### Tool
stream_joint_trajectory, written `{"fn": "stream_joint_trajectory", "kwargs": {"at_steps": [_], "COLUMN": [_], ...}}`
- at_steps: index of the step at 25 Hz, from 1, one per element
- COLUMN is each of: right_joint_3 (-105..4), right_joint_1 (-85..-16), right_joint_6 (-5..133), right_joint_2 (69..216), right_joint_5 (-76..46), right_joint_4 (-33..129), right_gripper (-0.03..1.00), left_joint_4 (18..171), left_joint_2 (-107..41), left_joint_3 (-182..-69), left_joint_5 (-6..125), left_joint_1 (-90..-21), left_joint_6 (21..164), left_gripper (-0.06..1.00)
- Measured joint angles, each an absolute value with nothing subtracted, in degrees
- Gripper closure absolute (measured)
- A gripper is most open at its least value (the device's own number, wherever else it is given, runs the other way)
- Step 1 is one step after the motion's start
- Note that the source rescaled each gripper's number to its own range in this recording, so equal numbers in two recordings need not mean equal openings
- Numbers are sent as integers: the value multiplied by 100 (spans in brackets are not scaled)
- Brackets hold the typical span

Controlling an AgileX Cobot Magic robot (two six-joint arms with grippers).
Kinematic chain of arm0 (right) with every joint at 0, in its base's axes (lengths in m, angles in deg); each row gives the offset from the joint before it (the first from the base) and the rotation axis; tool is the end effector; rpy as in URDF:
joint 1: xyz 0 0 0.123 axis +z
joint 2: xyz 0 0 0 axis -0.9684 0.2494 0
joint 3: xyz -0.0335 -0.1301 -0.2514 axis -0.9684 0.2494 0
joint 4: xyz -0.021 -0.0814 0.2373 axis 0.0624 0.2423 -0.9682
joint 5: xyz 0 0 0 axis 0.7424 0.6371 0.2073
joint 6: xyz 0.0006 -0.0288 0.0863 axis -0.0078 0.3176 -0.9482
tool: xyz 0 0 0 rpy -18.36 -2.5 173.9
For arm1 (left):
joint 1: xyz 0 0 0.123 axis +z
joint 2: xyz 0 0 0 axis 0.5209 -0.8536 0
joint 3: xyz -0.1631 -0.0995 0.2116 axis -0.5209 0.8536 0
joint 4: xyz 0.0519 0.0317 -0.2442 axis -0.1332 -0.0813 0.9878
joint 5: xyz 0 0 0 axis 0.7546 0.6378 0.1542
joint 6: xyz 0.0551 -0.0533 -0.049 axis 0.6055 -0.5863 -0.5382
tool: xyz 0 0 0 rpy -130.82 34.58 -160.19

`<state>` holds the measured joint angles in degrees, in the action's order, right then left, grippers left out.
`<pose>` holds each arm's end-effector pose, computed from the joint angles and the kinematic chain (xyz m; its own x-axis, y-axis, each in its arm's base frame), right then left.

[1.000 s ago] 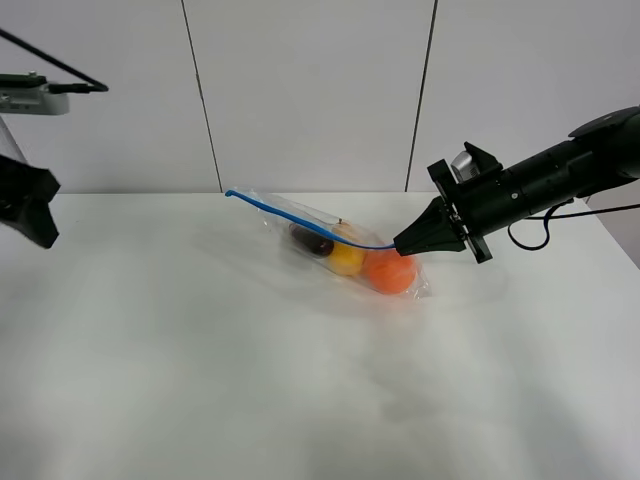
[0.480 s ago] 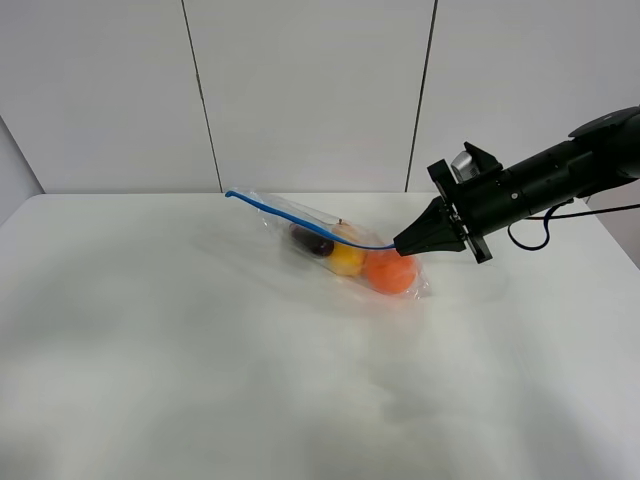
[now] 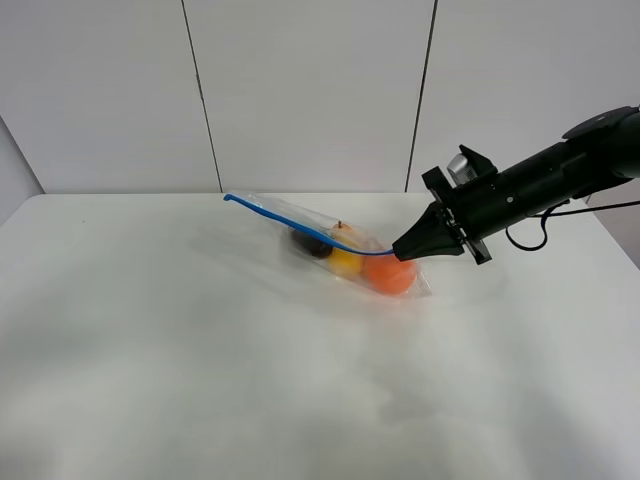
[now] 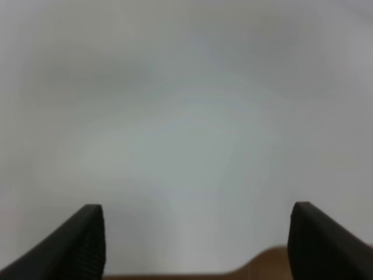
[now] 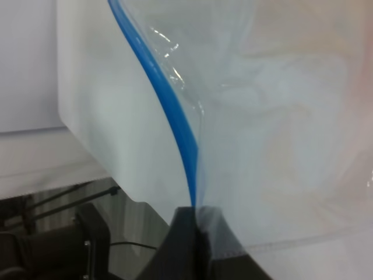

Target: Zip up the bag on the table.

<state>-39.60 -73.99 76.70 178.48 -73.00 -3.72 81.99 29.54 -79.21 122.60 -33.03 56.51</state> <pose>0.3502 0.0820 0.1995 -0.9917 -0.0442 -0.1207 -0.1228 0.6040 0.7874 0.0115 -0.0013 0.2914 -0.6333 -0.0163 -0.7738 0.0154 0.9993 -0.0337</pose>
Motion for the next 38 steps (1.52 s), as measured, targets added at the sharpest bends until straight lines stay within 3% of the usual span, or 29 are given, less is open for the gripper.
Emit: {"fn": "stream_joint_trajectory", "kwargs": {"at_steps": [4,6,10,13,25,30,38], "right_joint_3": [-3960,-3960,-3960,-4083,-6620,-6810,-6810], "right_joint_1": [-7224,-7218,-7206,-7206,-7199,-7265,-7561], "right_joint_6": [7660,7631,7513,7289,5305,5195,5069], "right_joint_2": [17848,17848,17848,17848,17826,17826,17715], "right_joint_5": [-7295,-7295,-7295,-7348,-7520,-7533,-7540], "right_joint_4": [-372,-365,-262,-25,3226,4737,5014], "right_gripper": [87,69,17,3,1,1,1], "left_joint_4": [8209,8210,8210,8210,8210,8210,8210], "left_joint_2": [3407,3480,3559,3757,4034,4034,4034], "left_joint_3": [-7921,-7921,-7911,-7911,-7911,-7911,-7911], "left_joint_5": [12260,12260,12255,12261,12257,12257,12257], "left_joint_1": [-3303,-3303,-3303,-3303,-3303,-3303,-3303], "left_joint_6": [5632,5630,5625,5618,5583,5578,5570], "left_gripper": [0,0,0,0,0,0,0]}}
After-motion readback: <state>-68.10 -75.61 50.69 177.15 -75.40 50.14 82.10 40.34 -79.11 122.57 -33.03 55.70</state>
